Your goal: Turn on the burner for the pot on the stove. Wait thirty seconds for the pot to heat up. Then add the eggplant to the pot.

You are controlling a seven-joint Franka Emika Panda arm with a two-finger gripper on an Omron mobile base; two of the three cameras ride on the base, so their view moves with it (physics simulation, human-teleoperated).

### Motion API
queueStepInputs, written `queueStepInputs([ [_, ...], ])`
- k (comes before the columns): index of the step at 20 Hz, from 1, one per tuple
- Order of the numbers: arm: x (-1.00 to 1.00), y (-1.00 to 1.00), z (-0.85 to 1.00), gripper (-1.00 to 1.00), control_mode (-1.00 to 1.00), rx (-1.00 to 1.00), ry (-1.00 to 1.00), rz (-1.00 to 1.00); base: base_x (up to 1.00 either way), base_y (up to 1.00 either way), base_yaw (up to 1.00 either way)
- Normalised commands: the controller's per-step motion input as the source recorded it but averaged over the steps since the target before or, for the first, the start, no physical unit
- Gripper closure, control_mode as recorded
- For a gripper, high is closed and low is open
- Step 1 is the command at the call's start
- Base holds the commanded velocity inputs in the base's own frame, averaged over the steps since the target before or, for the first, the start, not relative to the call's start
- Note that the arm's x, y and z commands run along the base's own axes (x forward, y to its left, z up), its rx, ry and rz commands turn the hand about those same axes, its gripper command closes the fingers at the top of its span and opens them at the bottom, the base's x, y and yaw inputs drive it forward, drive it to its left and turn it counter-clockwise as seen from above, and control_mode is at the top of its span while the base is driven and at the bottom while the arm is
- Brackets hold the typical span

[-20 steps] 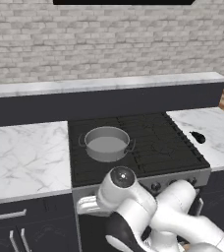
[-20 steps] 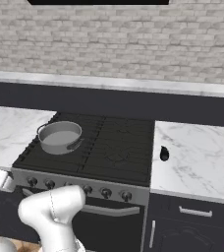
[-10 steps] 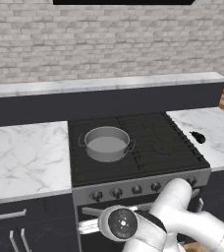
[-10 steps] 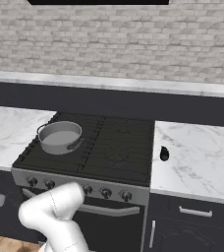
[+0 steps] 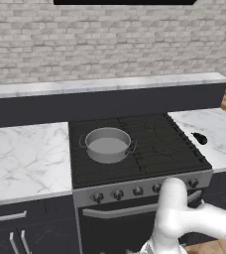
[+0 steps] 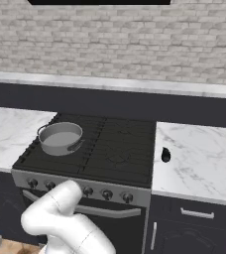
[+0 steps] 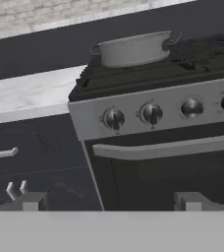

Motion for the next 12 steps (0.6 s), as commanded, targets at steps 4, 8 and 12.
queueStepInputs([
  [4, -0.26, -0.12, -0.29, -1.0, -1.0, 0.03, -0.5, 0.0, 0.0, 0.0, 0.0],
  [8, -0.03, 0.0, -0.11, -1.0, -1.0, 0.0, -0.5, 0.0, 0.0, 0.0, 0.0],
  [12, 0.0, 0.0, -0.04, -1.0, -1.0, -0.02, -0.44, 0.0, 0.0, 0.0, 0.0],
])
